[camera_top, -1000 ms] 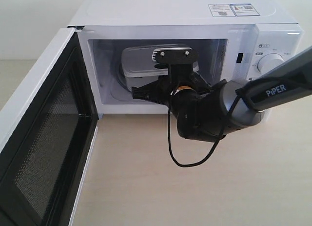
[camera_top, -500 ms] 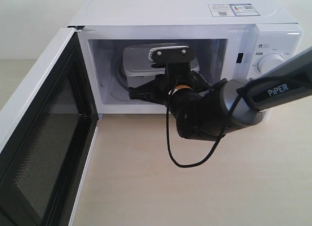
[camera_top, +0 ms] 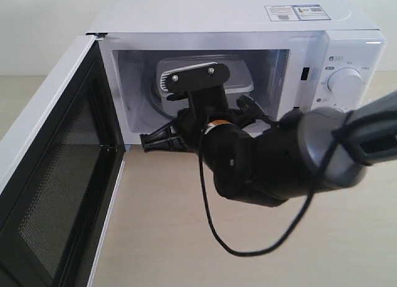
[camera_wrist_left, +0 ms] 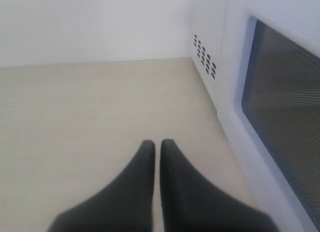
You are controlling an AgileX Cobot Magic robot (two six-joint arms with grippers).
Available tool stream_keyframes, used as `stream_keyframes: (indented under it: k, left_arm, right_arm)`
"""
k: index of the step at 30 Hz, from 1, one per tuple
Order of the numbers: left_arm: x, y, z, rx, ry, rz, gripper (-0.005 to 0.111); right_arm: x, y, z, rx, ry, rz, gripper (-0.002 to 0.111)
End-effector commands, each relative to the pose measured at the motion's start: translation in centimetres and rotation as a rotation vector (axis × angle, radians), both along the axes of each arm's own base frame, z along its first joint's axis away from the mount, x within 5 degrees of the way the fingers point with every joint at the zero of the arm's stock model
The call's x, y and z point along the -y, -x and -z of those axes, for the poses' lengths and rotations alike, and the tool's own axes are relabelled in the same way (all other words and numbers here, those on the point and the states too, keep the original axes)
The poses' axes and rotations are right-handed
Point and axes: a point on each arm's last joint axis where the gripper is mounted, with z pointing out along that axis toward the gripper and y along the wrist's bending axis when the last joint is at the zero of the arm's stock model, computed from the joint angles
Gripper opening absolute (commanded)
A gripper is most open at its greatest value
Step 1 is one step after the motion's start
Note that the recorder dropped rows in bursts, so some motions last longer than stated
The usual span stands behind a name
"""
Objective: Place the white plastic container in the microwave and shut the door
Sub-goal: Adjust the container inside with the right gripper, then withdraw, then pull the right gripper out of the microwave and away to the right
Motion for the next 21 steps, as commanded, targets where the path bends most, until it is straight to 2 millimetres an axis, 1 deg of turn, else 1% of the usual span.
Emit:
stream_keyframes:
  k: [1, 5, 8, 14, 16, 19, 21]
  left_arm:
    - [0.0, 0.0, 0.1, 0.001, 0.016, -0.004, 0.004]
    - [0.0, 0.0, 0.1, 0.001, 0.016, -0.004, 0.004]
    - [0.0, 0.0, 0.1, 0.001, 0.016, -0.004, 0.004]
    - [0.0, 0.0, 0.1, 0.001, 0.016, -0.004, 0.004]
    - [0.0, 0.0, 0.1, 0.001, 0.016, -0.004, 0.004]
    - [0.0, 0.0, 0.1, 0.001, 0.016, -0.004, 0.004]
    - [0.0, 0.0, 0.1, 0.001, 0.016, -0.004, 0.004]
  right_arm:
    - [1.6, 3.4, -1.8, -0.020, -0.001, -0.054, 0.000]
    - [3.0, 6.6, -4.0, -0.063, -0.029, -0.151, 0.000]
    - [4.1, 8.4, -5.3, -0.131, -0.054, -0.232, 0.000]
    - [5.3, 11.3, -8.0, -0.200, -0.069, -0.408, 0.000]
    - [5.5, 12.3, -8.4, -0.251, -0.070, -0.471, 0.000]
    - [5.7, 13.7, -8.5, -0.343, -0.060, -0.559, 0.000]
    - [5.7, 14.0, -8.5, -0.367, -0.055, -0.584, 0.000]
